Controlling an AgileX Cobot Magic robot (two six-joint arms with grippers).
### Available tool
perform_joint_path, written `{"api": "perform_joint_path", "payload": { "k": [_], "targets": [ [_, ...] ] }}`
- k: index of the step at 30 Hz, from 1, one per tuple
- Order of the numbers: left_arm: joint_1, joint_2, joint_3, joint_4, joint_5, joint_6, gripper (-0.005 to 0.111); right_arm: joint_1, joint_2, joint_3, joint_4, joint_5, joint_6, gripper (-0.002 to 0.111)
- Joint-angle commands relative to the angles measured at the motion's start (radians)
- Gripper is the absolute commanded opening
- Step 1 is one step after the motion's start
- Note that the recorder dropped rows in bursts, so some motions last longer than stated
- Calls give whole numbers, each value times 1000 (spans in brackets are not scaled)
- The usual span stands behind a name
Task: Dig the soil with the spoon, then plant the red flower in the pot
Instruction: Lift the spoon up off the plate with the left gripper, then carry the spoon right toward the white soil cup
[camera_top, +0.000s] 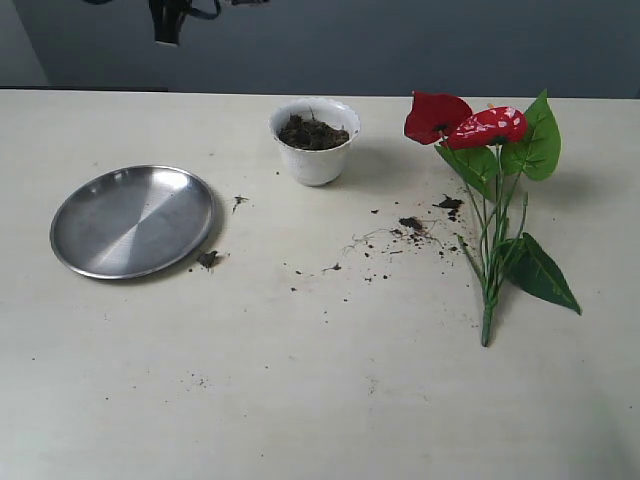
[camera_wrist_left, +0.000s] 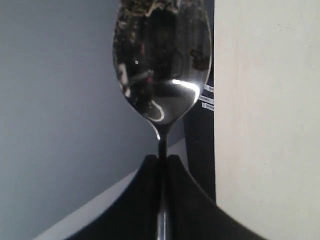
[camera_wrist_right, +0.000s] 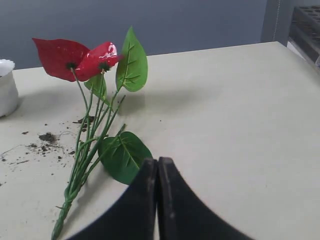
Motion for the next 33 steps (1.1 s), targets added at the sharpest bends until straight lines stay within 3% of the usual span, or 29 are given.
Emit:
{"api": "perform_joint_path", "payload": {
  "k": [1, 18, 33],
  "targets": [
    [-28, 51, -6, 100, -75, 8, 1, 3, -5, 2, 3, -12, -2, 0],
    [-59, 147, -6, 367, -182, 46, 1, 3, -5, 2, 3, -10, -2, 0],
    [-59, 147, -6, 183, -229, 46, 1, 3, -5, 2, 3, -10, -2, 0]
  ]
}}
